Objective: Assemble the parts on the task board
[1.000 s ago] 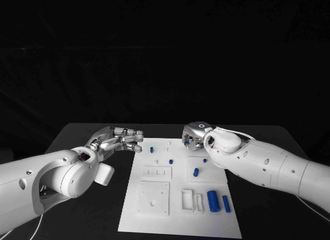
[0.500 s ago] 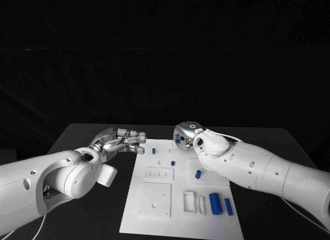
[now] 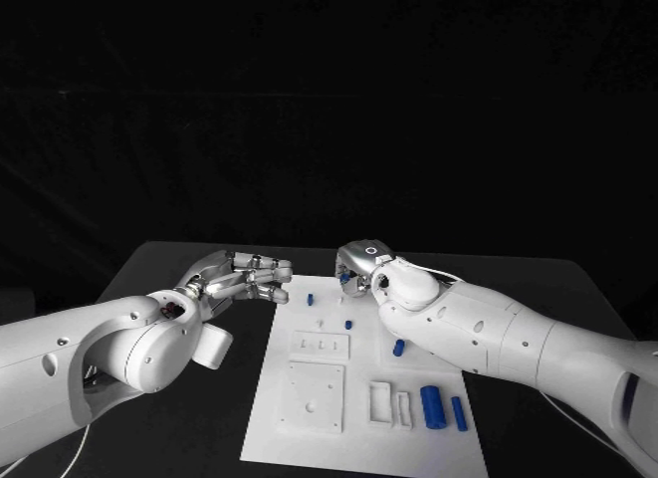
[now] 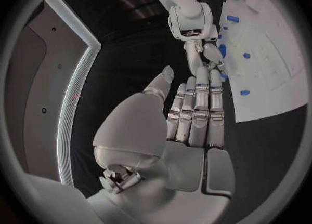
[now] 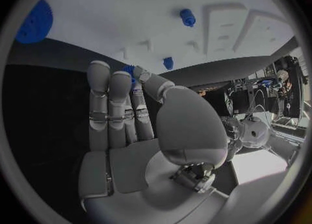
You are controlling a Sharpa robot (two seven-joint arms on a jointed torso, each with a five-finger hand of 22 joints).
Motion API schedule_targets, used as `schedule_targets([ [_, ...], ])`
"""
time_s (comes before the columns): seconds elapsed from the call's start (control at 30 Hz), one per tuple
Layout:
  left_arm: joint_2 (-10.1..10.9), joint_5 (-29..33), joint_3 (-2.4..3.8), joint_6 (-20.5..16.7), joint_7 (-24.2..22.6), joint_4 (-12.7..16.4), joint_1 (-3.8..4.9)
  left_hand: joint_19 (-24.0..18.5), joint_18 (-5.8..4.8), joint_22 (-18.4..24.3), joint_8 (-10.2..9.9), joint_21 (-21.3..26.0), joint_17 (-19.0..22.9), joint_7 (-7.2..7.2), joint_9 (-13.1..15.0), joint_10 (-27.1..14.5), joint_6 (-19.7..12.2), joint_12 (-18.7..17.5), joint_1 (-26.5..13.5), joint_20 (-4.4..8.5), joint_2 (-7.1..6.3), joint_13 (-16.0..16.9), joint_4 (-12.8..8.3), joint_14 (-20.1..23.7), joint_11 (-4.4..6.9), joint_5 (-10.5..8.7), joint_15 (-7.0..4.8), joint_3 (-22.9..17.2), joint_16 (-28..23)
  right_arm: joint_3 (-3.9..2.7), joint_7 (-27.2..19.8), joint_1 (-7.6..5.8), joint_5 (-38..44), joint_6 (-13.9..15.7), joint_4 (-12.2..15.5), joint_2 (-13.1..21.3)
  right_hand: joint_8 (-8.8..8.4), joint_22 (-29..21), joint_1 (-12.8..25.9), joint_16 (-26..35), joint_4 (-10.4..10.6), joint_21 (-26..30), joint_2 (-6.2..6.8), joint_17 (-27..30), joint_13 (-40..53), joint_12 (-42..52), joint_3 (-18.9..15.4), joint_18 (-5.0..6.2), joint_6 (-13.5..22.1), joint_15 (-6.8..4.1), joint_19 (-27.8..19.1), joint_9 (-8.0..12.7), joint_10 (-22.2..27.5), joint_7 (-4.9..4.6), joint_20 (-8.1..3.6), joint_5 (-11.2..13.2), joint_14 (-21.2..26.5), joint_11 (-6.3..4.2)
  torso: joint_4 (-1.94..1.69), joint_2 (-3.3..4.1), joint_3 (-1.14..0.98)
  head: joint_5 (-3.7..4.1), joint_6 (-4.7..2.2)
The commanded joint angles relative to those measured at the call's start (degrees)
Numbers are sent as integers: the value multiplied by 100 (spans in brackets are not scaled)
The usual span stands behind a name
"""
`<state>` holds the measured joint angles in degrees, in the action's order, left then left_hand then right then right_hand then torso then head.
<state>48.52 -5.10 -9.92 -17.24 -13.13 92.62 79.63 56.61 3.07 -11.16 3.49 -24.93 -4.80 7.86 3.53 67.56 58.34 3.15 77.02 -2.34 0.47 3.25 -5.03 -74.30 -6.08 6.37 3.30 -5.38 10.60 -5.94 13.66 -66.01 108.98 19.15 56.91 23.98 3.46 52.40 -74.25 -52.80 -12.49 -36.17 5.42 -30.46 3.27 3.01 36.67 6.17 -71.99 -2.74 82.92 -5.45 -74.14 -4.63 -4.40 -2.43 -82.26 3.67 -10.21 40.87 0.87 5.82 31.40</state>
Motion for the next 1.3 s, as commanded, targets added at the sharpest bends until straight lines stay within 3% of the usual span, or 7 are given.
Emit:
schedule_targets([
  [0.03,-18,-45,5,92,-10,28,26,-42,-41,8,24,-21,-2,0,8,-52,36,18,-29,9,0,9,-6,36,7,-21,-3,37,40,-1,114,7,158,70,-67,-32,23,5,-12,30,-4,24,13,-5,18,37,38,86,-30,-32,47,-10,-210,-5,-7,-39,-13,-183,-42,17,33,17,-17],
  [0.4,-15,-61,3,90,0,38,67,-43,-41,12,23,-23,-2,-1,8,-51,37,19,-29,8,0,9,-3,36,7,-24,-2,42,42,0,145,47,150,-55,-130,-70,22,98,15,34,-34,130,18,1,19,37,73,96,-25,-32,77,-19,-204,-7,-4,-42,-10,-179,-64,33,42,8,9],
  [0.6,-18,-70,2,89,3,21,72,-43,-41,12,23,-23,-2,-1,8,-51,37,19,-29,8,0,9,-3,36,7,-24,-2,42,42,0,169,53,148,-119,-134,-49,22,126,16,33,-37,142,14,3,19,37,73,97,-23,-33,80,-21,-203,-8,-5,-44,-10,-179,-40,52,43,2,3],
  [0.9,-32,-73,0,94,3,-1,73,-43,-41,12,23,-23,-2,-1,8,-51,37,19,-29,8,0,9,-3,36,7,-24,-2,42,42,1,192,56,147,-142,-247,-89,22,148,20,34,-38,164,14,6,19,37,70,97,-22,-32,84,-23,-200,-9,-3,-44,-9,-178,-62,46,53,14,0],
  [1.07,-36,-73,0,97,4,-2,73,-43,-41,12,23,-23,-2,-1,8,-51,37,19,-29,8,0,9,-3,36,7,-24,-2,42,42,1,174,59,134,-163,-303,-127,22,157,23,35,-38,174,14,7,19,37,69,97,-21,-31,85,-24,-199,-9,-2,-45,-9,-177,-58,52,56,-25,8],
  [1.3,-33,-73,0,100,7,6,74,-43,-41,12,23,-23,-2,-1,8,-51,37,19,-29,8,0,9,-3,36,7,-24,-2,42,42,2,151,63,107,-180,-342,-146,23,171,25,35,-40,202,14,10,19,37,65,98,-21,-30,89,-25,-198,-10,-1,-46,-10,-177,-55,57,63,-16,26],
])
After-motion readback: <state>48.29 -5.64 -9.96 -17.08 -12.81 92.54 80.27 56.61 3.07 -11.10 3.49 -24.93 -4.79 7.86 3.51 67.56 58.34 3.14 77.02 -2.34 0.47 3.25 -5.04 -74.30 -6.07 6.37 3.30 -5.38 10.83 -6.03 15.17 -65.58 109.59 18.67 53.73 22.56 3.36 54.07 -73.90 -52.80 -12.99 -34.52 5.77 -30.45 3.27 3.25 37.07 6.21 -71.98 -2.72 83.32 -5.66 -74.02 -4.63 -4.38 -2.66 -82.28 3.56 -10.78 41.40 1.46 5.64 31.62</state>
